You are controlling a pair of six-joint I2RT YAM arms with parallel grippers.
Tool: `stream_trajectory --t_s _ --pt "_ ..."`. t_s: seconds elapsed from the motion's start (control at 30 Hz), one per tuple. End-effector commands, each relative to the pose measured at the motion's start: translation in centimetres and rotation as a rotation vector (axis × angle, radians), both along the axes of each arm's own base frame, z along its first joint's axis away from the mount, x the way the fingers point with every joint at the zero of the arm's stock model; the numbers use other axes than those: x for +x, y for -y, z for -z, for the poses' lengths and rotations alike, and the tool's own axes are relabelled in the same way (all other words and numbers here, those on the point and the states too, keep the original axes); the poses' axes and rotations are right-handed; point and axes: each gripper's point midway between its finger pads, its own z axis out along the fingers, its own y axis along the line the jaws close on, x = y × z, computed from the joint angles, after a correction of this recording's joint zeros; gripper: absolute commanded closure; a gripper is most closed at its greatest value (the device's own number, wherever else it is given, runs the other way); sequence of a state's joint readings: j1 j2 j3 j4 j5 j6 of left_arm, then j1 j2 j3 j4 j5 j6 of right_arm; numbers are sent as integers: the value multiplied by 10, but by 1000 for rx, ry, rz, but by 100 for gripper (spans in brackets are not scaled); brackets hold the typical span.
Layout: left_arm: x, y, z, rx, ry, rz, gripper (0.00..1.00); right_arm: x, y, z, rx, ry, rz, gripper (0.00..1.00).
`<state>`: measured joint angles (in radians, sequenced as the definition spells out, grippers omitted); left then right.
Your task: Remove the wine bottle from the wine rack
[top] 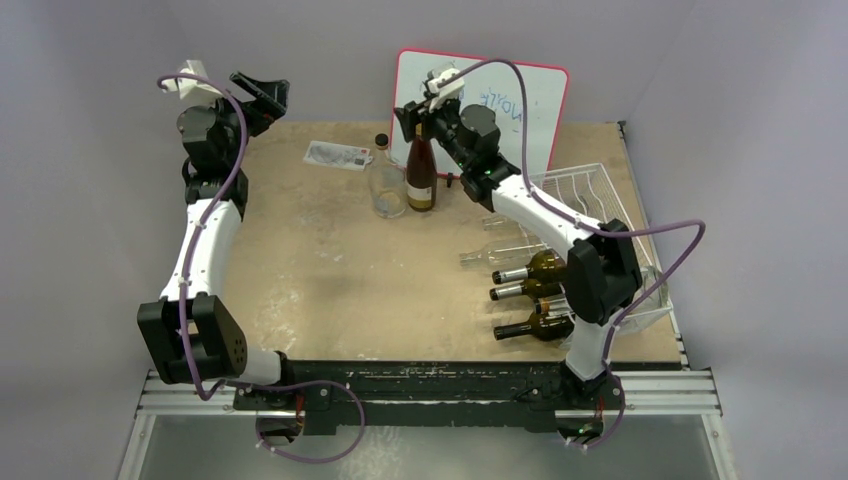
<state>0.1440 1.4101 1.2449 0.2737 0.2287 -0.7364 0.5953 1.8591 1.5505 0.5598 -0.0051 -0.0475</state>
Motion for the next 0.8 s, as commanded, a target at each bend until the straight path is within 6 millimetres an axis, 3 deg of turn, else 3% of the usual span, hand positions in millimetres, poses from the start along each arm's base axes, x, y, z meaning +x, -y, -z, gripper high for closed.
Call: stream_trajectory --t_s 0.0,0.1,0.3,0.43,0.6,0.77 --pt "-1 -2 -13 -5 55 9 7 -23 17 -110 141 201 17 21" --pt "-1 -1 -14 -5 57 10 7 -27 24 -122 129 195 37 9" --pt "-1 -1 -14 -6 57 11 7 -53 45 -135 90 170 54 1" --pt "-2 -1 -15 -6 62 12 7 -78 65 -123 -3 140 61 0" --pt "-5 3 -20 -7 73 19 7 -109 104 -88 -129 70 132 0" --pt "-8 11 -22 7 76 28 7 -147 140 -72 -241 33 159 0"
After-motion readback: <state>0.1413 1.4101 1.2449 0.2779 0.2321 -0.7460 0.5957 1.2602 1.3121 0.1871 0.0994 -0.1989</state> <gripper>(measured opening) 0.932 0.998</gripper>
